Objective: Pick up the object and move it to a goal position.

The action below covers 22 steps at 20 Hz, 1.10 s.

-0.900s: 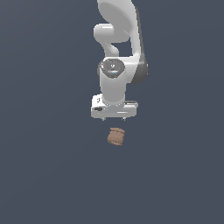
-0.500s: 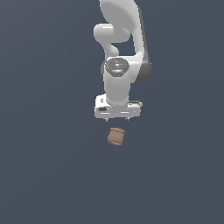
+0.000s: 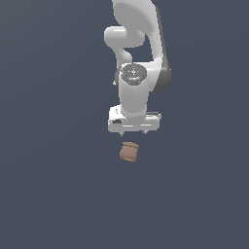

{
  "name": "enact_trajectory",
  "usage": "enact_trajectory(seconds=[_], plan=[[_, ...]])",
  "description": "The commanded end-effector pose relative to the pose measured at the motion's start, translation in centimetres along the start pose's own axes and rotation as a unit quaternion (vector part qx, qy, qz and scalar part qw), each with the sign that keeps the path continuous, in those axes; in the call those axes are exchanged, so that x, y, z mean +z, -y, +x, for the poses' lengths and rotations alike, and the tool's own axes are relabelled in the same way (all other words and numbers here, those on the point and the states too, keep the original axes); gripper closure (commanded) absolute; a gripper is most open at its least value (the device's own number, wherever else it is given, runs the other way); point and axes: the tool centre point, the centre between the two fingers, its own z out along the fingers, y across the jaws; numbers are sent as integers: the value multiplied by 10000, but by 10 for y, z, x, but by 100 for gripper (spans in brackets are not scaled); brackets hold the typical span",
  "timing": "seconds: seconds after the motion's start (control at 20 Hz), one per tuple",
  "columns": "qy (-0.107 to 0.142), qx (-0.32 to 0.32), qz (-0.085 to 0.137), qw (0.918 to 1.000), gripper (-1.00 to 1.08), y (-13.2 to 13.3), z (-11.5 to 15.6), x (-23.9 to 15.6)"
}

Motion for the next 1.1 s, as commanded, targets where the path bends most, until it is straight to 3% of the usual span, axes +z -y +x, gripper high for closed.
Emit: enact_trajectory(seconds=[0.0,1.05], plan=[[-9,80,-11,10000,-92,-1,2,3],[-238,1380,-244,9898,-92,-19,32,56]])
